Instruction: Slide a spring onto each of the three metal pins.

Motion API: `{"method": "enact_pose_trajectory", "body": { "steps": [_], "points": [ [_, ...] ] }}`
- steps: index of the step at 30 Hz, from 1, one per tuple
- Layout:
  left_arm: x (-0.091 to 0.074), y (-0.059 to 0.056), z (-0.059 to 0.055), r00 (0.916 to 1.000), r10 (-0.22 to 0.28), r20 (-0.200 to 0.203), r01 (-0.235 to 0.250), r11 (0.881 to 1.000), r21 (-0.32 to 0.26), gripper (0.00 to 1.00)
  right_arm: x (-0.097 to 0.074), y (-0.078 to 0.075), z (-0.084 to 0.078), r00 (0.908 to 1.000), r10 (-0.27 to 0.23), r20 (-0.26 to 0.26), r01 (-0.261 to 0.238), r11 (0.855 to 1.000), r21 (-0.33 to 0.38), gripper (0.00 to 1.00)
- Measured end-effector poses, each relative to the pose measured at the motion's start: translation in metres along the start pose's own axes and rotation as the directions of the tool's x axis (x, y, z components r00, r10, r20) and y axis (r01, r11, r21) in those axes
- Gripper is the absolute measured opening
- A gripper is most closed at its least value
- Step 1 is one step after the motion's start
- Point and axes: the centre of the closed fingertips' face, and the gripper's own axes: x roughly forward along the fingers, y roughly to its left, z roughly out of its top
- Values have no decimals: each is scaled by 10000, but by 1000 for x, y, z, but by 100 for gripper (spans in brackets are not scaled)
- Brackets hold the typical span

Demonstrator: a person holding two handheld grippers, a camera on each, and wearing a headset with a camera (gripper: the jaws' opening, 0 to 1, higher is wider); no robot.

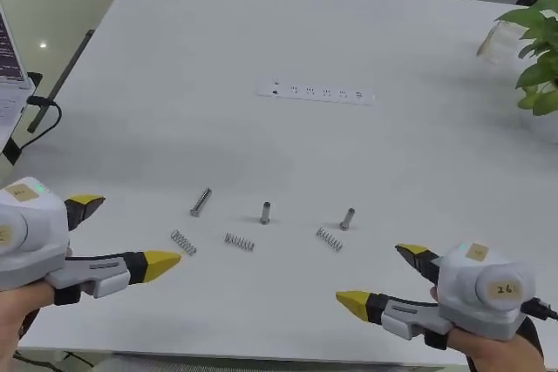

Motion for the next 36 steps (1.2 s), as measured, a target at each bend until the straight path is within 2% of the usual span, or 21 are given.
{"method": "enact_pose_trajectory", "body": {
  "steps": [10,19,36],
  "points": [
    [-1,-1,0,10000,-15,77,15,10000,-11,85,5,5,4,10000,35,-37,-36,9999,-150,77],
    [-4,5,0,9999,78,99,-78,10000,-40,85,7,1,14,9997,-116,194,118,9999,-93,76],
    [2,11,3,9999,10,114,-9,10000,-46,85,7,-2,16,9994,-267,212,266,9996,12,76]
  ]
}}
